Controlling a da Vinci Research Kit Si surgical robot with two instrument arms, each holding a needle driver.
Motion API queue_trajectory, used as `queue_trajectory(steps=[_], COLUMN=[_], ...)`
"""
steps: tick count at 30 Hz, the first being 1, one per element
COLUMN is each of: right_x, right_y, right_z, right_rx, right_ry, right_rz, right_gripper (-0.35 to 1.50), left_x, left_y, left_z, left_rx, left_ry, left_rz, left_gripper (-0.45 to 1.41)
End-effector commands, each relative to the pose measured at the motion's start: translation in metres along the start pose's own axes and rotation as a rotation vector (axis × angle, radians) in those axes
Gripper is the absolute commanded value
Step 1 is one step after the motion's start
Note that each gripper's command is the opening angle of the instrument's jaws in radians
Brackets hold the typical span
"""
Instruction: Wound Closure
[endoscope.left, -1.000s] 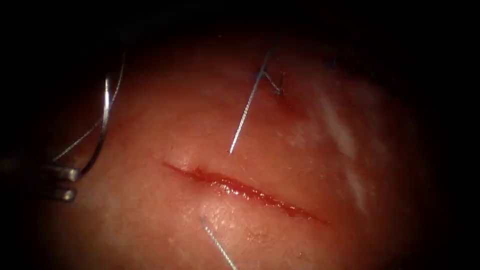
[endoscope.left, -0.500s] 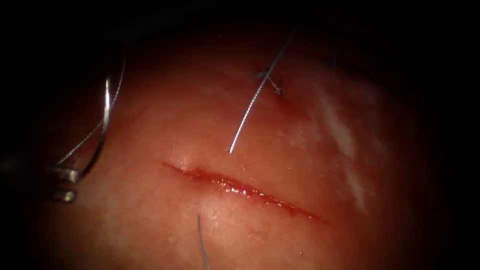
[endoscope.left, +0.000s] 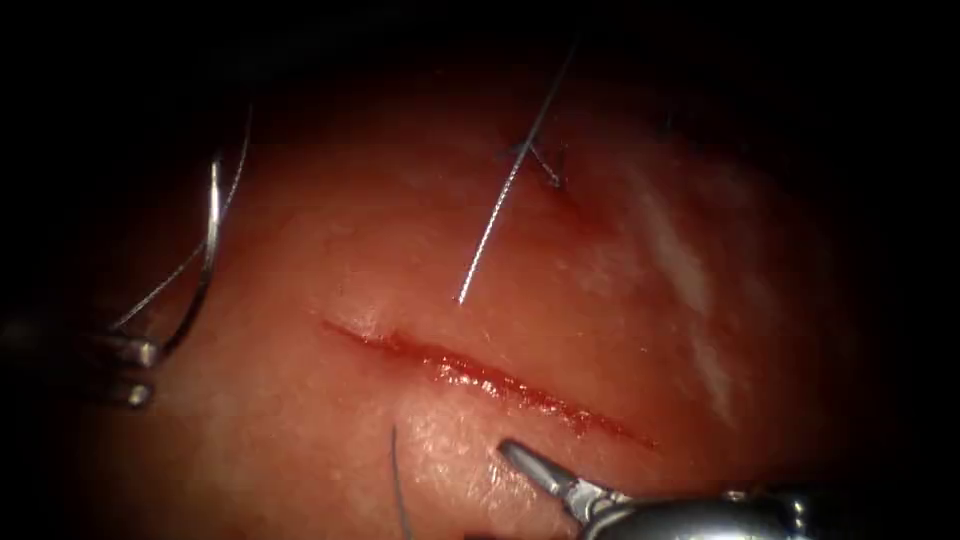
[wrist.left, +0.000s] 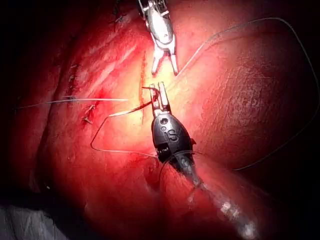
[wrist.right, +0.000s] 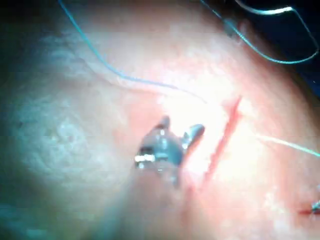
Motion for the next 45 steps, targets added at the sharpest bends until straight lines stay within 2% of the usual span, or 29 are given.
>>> queue_trajectory(steps=[1, 19, 21, 22, 23, 24, 30, 34, 45], right_x=[0.0002, 0.0019, 0.0020, 0.0019, 0.0018, 0.0017, 0.0013, 0.0016, 0.0036], right_y=[-0.0004, 0.0003, 0.0002, 0.0002, 0.0001, 0.0000, -0.0008, -0.0024, -0.0068], right_z=[0.0015, 0.0074, 0.0076, 0.0075, 0.0071, 0.0069, 0.0046, 0.0015, -0.0046], right_rx=[0.001, 0.003, 0.021, 0.042, 0.086, 0.106, 0.136, 0.146, 0.171], right_ry=[0.008, 0.041, 0.042, 0.048, 0.059, 0.053, 0.040, 0.042, 0.046], right_rz=[0.000, 0.000, -0.001, -0.003, -0.027, -0.031, -0.043, -0.053, -0.065], right_gripper=[1.31, 1.18, 0.97, 0.65, -0.23, -0.35, -0.35, -0.35, -0.35], left_x=[-0.0008, -0.0015, -0.0015, -0.0015, -0.0015, -0.0015, -0.0015, -0.0015, -0.0014], left_y=[-0.0002, -0.0004, -0.0003, -0.0003, -0.0003, -0.0003, -0.0003, -0.0003, -0.0002], left_z=[0.0006, 0.0010, 0.0010, 0.0010, 0.0009, 0.0009, 0.0009, 0.0009, 0.0009], left_rx=[0.000, 0.004, 0.004, 0.004, 0.003, 0.003, 0.003, 0.003, 0.003], left_ry=[0.002, 0.000, 0.000, 0.000, 0.000, 0.000, 0.000, -0.001, -0.001], left_rz=[0.002, 0.002, 0.002, 0.002, 0.002, 0.002, 0.002, -0.004, -0.004], left_gripper=[-0.45, -0.45, -0.45, -0.45, -0.45, -0.45, -0.45, -0.45, -0.45])
